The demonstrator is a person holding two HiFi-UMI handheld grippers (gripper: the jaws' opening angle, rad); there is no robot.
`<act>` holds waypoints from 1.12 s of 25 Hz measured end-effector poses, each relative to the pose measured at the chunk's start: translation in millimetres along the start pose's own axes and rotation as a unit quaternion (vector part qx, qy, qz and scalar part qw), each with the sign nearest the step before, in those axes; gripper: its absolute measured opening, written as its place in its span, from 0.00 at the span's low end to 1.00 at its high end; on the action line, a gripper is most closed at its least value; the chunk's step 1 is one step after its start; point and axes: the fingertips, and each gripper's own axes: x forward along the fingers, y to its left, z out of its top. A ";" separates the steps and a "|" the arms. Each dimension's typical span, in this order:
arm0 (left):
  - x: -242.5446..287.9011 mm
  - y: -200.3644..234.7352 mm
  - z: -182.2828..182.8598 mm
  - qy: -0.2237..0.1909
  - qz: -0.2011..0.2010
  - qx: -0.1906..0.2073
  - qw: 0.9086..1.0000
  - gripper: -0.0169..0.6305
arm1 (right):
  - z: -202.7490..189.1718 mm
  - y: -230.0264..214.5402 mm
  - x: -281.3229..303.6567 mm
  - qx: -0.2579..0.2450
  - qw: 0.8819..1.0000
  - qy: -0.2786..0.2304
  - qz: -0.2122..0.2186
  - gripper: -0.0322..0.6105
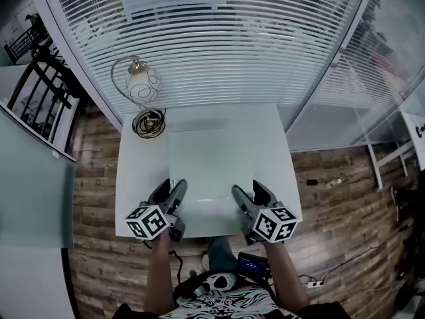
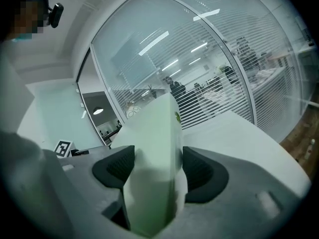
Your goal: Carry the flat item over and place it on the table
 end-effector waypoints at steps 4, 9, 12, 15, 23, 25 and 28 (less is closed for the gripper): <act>7.0 7.7 -9.7 0.011 0.005 -0.008 1.000 0.44 | -8.2 -9.5 5.1 0.007 1.000 0.011 -0.006 0.50; 12.9 20.9 -19.7 0.024 0.016 -0.020 0.999 0.44 | -18.6 -18.4 13.9 0.017 0.999 0.030 -0.013 0.50; 16.2 29.6 -27.0 0.031 0.024 -0.027 0.999 0.44 | -26.2 -24.2 19.7 0.023 0.999 0.040 -0.016 0.50; 20.5 36.0 -32.6 0.037 0.029 -0.034 0.998 0.44 | -31.0 -29.9 24.0 0.027 0.998 0.048 -0.020 0.50; 36.5 55.9 -44.5 0.057 0.041 -0.047 0.996 0.44 | -44.0 -46.7 41.2 0.041 0.996 0.068 -0.031 0.50; 41.4 61.5 -49.5 0.064 0.045 -0.051 0.996 0.44 | -48.3 -52.4 45.8 0.045 0.996 0.075 -0.034 0.50; 47.0 68.9 -54.8 0.073 0.050 -0.058 0.994 0.44 | -52.6 -58.3 51.9 0.047 0.995 0.085 -0.038 0.50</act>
